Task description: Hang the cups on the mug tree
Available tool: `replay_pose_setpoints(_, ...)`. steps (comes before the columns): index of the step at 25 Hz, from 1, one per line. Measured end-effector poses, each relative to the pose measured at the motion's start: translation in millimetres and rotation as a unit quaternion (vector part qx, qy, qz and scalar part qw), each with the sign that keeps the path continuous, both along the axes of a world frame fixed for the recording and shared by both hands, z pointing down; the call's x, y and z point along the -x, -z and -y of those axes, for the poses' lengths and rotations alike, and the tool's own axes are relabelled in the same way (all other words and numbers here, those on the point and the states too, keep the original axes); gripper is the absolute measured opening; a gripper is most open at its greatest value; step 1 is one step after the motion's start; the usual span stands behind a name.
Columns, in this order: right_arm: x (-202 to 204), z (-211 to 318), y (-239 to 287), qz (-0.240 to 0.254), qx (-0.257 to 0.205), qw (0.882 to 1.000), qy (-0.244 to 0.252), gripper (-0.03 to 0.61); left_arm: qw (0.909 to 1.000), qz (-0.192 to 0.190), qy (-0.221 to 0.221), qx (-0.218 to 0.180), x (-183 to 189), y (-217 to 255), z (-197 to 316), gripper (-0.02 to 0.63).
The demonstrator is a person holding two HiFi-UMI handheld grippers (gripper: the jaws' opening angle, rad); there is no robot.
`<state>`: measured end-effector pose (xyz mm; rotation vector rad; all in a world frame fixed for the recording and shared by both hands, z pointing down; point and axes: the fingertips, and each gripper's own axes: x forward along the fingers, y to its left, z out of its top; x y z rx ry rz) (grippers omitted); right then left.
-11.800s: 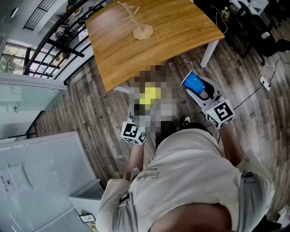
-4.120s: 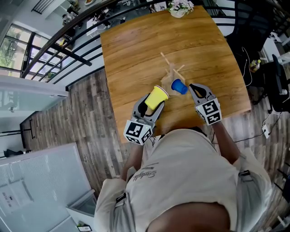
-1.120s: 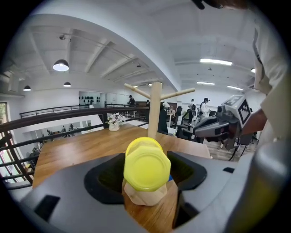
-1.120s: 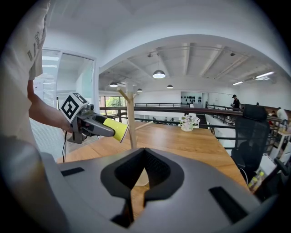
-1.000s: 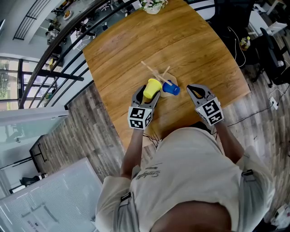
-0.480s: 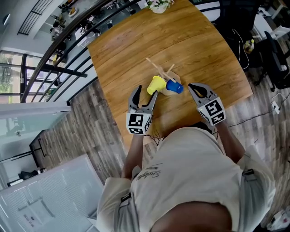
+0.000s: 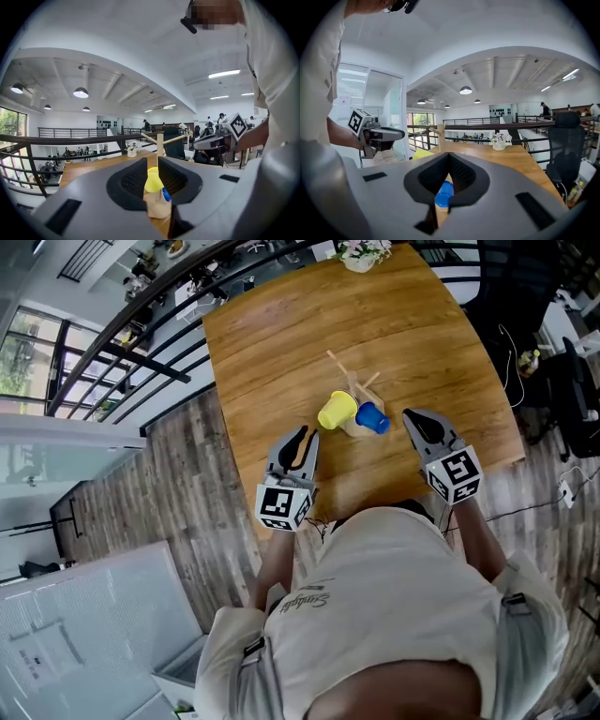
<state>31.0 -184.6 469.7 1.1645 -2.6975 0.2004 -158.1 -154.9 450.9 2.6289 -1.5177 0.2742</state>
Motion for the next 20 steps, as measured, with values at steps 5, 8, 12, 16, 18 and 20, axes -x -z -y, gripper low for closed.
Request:
replay_pose_setpoints(5,1.3,1.9,27.5,0.003,-0.030,1.000,0.004,-0.006,1.0000,-0.003,0.000,-0.001,5.0,9.2,-14.5,0.031)
replay_pose_setpoints(8,5.3,-0.3,43.7,0.007,-0.048,0.999,0.014,-0.006,0.9999,-0.010,0.011,-0.001,8.5,15.7,-18.1,0.028)
replay_pose_setpoints(12,12.2,-1.3,60.2,0.013,-0.064,0.998,0.023,-0.006,0.9994,-0.023,0.027,0.004,12.9,23.2,-15.9,0.025)
replay_pose_setpoints(16,17.5,-2.6,76.6,0.016,-0.082,0.996,0.028,-0.006,0.9992,-0.024,0.030,-0.010,13.5,38.5,-14.4,0.025)
replay_pose_setpoints(18,18.9,-3.8,84.5,0.018,-0.091,0.995,0.029,-0.006,0.9990,-0.025,0.031,-0.017,13.8,46.0,-15.0,0.025)
replay_pose_setpoints(20,20.4,-5.2,93.8,0.021,-0.101,0.994,0.029,-0.006,0.9987,-0.032,0.032,-0.024,14.4,55.2,-16.1,0.025)
